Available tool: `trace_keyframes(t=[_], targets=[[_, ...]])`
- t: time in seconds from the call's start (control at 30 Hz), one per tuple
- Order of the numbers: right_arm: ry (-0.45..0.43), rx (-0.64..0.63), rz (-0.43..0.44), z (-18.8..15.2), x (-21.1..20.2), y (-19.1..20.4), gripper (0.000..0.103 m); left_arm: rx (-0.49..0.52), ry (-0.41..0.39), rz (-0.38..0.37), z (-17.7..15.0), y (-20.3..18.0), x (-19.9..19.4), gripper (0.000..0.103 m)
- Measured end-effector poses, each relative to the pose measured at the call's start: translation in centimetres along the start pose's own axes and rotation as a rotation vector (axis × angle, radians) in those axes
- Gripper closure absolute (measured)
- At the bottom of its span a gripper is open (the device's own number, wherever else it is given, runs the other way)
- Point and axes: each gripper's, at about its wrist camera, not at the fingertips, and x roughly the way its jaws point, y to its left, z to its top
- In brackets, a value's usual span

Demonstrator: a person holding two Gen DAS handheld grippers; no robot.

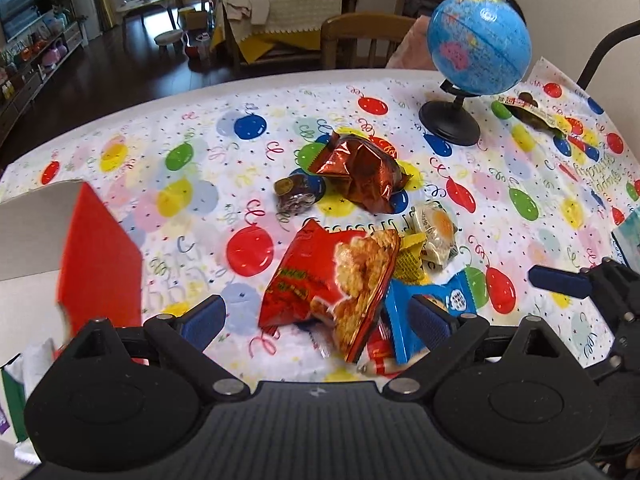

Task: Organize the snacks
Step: 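Grasp the red chip bag with the left tool while the right tool grasps the blue cookie packet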

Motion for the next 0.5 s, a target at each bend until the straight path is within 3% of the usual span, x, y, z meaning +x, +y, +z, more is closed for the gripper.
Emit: trace_keyframes(t=[0.5], targets=[[0.094, 0.101, 0.06, 0.0, 4.8, 0.0, 0.011, -0.001, 0.114, -0.034, 1.3, 0.2, 5.5, 0.006]])
